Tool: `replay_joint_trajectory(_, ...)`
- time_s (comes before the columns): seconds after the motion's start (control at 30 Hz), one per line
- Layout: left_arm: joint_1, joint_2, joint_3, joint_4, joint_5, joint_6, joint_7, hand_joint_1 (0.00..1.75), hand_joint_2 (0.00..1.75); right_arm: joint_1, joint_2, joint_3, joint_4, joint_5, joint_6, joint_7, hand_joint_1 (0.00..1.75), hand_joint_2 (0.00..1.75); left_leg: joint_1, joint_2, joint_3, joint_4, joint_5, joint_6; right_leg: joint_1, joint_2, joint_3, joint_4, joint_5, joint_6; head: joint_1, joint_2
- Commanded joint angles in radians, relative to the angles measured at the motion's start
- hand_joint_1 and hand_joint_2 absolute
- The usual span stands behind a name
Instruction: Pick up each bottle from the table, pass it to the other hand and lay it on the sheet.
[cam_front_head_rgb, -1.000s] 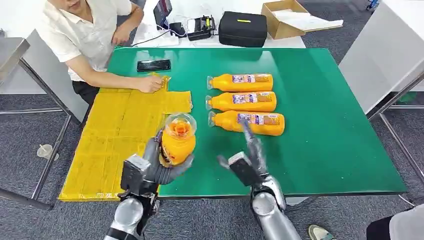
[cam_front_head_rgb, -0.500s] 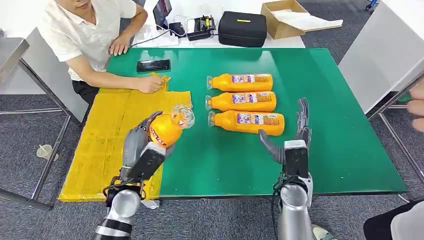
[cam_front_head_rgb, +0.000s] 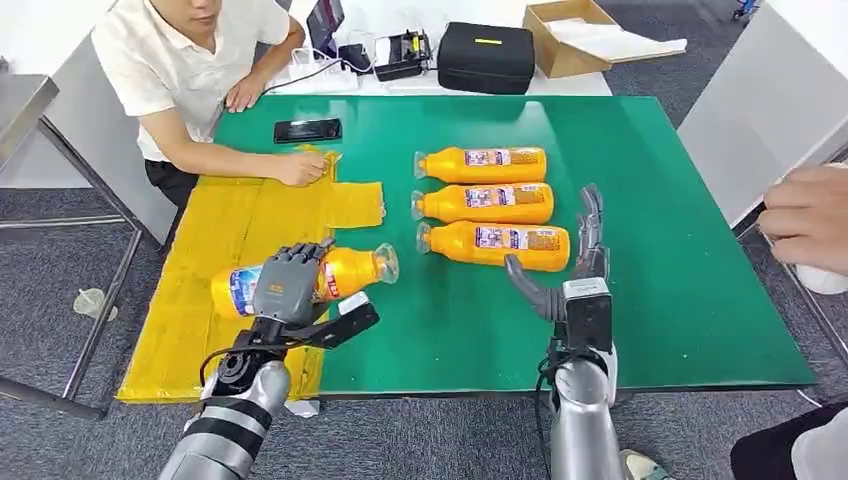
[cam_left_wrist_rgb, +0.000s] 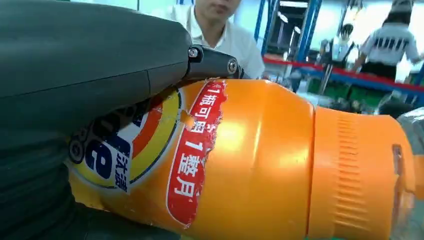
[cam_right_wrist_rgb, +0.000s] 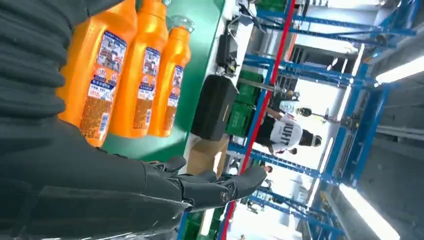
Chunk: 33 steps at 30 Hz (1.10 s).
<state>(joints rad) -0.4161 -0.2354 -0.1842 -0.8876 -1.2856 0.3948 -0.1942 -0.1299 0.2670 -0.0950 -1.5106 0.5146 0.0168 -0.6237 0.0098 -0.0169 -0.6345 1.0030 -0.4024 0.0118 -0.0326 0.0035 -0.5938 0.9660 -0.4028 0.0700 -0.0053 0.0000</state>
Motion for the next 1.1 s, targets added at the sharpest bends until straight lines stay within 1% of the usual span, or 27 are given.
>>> replay_joint_trajectory(0.03,-0.088,0.061,-0.033,0.191,-0.075,-0.003,0.021,1.75,1.75,-0.043,-0.036,0.021,0.083,-0.004,-0.003,-0.006,0.00,1.75,0.001,0.004,0.007,0.001,-0.004,0.000,0.002,0.002,0.007,-0.001,-0.002,-0.005,0.000,0.000)
replay_joint_trajectory(0.13,-0.135,0.088,-0.061,0.312,-0.122,0.018,0.027,1.75,1.75,-0.058,-0.043,0.028,0.110,-0.018,-0.006,-0.017,0.00,1.75,0.001,0.003,0.004,-0.001,-0.001,0.000,0.001,0.002,0.004,-0.001,0.000,-0.003,0.000,0.000)
replay_joint_trajectory(0.17,-0.144,0.096,-0.074,0.333,-0.141,0.015,0.028,1.75,1.75,-0.060,-0.044,0.028,0.116,-0.021,-0.005,-0.020,0.00,1.75,0.001,0.003,0.006,0.000,-0.002,0.000,0.002,0.002,0.006,-0.001,-0.001,-0.004,0.000,0.000)
replay_joint_trajectory(0.2,-0.154,0.101,-0.067,0.358,-0.135,0.008,0.022,1.75,1.75,-0.064,-0.043,0.026,0.126,-0.032,-0.002,-0.026,0.00,1.75,0.001,0.004,0.007,0.000,-0.002,-0.001,0.002,0.002,0.007,-0.001,-0.001,-0.005,0.000,0.000)
replay_joint_trajectory(0.23,-0.166,0.089,0.000,0.382,-0.042,-0.041,-0.014,1.75,1.75,-0.066,-0.042,0.027,0.141,-0.033,0.001,-0.027,0.00,1.75,0.001,0.003,0.003,-0.001,-0.001,0.000,0.001,0.002,0.003,-0.001,0.000,-0.003,0.000,0.000)
replay_joint_trajectory(0.27,-0.172,0.082,0.044,0.390,0.015,-0.056,-0.034,1.75,1.75,-0.066,-0.043,0.032,0.151,-0.036,0.004,-0.034,0.00,1.75,0.001,0.003,0.004,0.000,-0.001,0.000,0.002,0.002,0.004,-0.001,0.000,-0.004,0.000,0.000)
replay_joint_trajectory(0.3,-0.179,0.087,0.056,0.393,0.025,-0.068,-0.035,1.75,1.75,-0.064,-0.043,0.036,0.158,-0.038,0.006,-0.041,0.00,1.75,0.002,0.005,0.006,0.000,-0.002,-0.001,0.003,0.003,0.006,-0.001,-0.001,-0.005,0.000,0.000)
replay_joint_trajectory(0.33,-0.183,0.102,0.025,0.394,-0.025,-0.049,-0.012,1.75,1.75,-0.064,-0.042,0.039,0.164,-0.040,0.007,-0.046,0.00,1.75,0.001,0.004,0.004,0.000,-0.002,0.000,0.002,0.002,0.004,-0.001,0.000,-0.004,0.000,0.000)
replay_joint_trajectory(0.43,-0.187,0.104,0.034,0.404,-0.018,-0.065,-0.013,1.75,1.75,-0.063,-0.043,0.042,0.172,-0.040,0.007,-0.047,0.00,1.75,0.002,0.005,0.005,0.000,-0.002,-0.001,0.003,0.003,0.005,-0.001,-0.001,-0.005,0.000,0.000)
replay_joint_trajectory(0.47,-0.188,0.105,0.027,0.409,-0.028,-0.072,-0.014,1.75,1.75,-0.064,-0.044,0.042,0.176,-0.041,0.006,-0.048,0.00,1.75,0.001,0.003,0.003,-0.001,0.000,-0.001,0.001,0.002,0.003,-0.001,0.000,-0.003,0.000,0.000)
replay_joint_trajectory(0.5,-0.187,0.105,0.020,0.416,-0.036,-0.076,-0.013,1.73,1.75,-0.065,-0.046,0.039,0.181,-0.043,0.005,-0.049,0.00,1.75,0.002,0.004,0.006,0.000,-0.002,-0.001,0.002,0.002,0.006,-0.001,-0.001,-0.004,0.000,0.000)
replay_joint_trajectory(0.53,-0.183,0.103,0.022,0.412,-0.039,-0.061,-0.007,1.52,1.75,-0.064,-0.046,0.038,0.184,-0.044,0.005,-0.050,0.00,1.75,0.001,0.003,0.004,0.000,-0.001,-0.001,0.002,0.002,0.004,-0.001,-0.001,-0.003,0.000,0.000)
replay_joint_trajectory(0.57,-0.186,0.099,0.030,0.420,-0.030,-0.071,-0.007,1.59,1.75,-0.063,-0.049,0.039,0.185,-0.047,0.009,-0.052,0.00,1.75,0.002,0.004,0.006,0.000,-0.002,-0.001,0.002,0.002,0.006,-0.001,-0.001,-0.004,0.000,0.000)
replay_joint_trajectory(0.6,-0.190,0.101,0.038,0.424,-0.018,-0.084,-0.017,1.45,1.75,-0.065,-0.055,0.042,0.196,-0.051,0.017,-0.055,0.00,1.75,0.001,0.002,0.003,-0.001,0.000,-0.001,0.002,0.001,0.004,-0.001,0.000,-0.003,0.000,0.000)
replay_joint_trajectory(0.7,-0.190,0.106,0.047,0.428,-0.018,-0.080,-0.007,1.43,1.75,-0.065,-0.058,0.039,0.205,-0.055,0.019,-0.059,0.00,1.75,0.002,0.004,0.006,0.000,-0.002,-0.001,0.003,0.003,0.006,-0.001,-0.001,-0.005,0.000,0.000)
replay_joint_trajectory(0.8,-0.189,0.109,0.043,0.429,-0.027,-0.080,-0.004,1.41,1.75,-0.065,-0.059,0.040,0.206,-0.055,0.019,-0.059,0.00,1.75,0.001,0.003,0.004,0.000,0.000,-0.001,0.002,0.002,0.004,-0.001,0.000,-0.003,0.000,0.000)
replay_joint_trajectory(0.83,-0.188,0.116,0.032,0.436,-0.044,-0.086,0.004,0.31,1.75,-0.066,-0.065,0.045,0.213,-0.056,0.029,-0.054,0.00,1.75,0.001,0.004,0.006,0.000,-0.001,-0.001,0.002,0.003,0.005,-0.001,-0.001,-0.005,0.000,0.000)
replay_joint_trajectory(0.87,-0.185,0.121,0.032,0.444,-0.048,-0.086,0.010,0.00,1.75,-0.064,-0.068,0.045,0.222,-0.056,0.028,-0.054,0.00,1.75,0.001,0.003,0.004,-0.001,0.000,-0.001,0.001,0.002,0.003,-0.001,0.000,-0.003,0.000,0.000)
replay_joint_trajectory(0.93,-0.174,0.125,0.051,0.444,-0.034,-0.074,0.013,0.00,1.75,-0.058,-0.076,0.047,0.237,-0.057,0.033,-0.055,0.00,1.75,0.002,0.005,0.007,0.000,-0.002,-0.001,0.003,0.003,0.007,-0.001,-0.001,-0.005,0.000,0.000)
replay_joint_trajectory(0.97,-0.169,0.125,0.057,0.442,-0.035,-0.066,0.023,0.00,1.75,-0.052,-0.078,0.045,0.242,-0.057,0.033,-0.055,0.00,1.75,0.002,0.004,0.006,-0.001,-0.001,-0.001,0.002,0.003,0.006,-0.002,0.000,-0.004,0.000,0.000)
replay_joint_trajectory(1.07,-0.172,0.139,0.062,0.447,-0.035,-0.117,0.018,0.00,1.75,-0.052,-0.085,0.038,0.262,-0.063,0.038,-0.061,0.00,1.75,0.002,0.004,0.008,-0.001,-0.002,-0.001,0.003,0.003,0.008,-0.002,-0.001,-0.004,0.000,0.000)
replay_joint_trajectory(1.1,-0.177,0.144,0.072,0.451,-0.023,-0.130,0.008,0.00,1.75,-0.062,-0.096,0.036,0.284,-0.067,0.046,-0.062,0.00,1.75,0.001,0.004,0.006,-0.001,-0.001,-0.001,0.002,0.003,0.006,-0.001,0.000,-0.003,0.000,0.000)
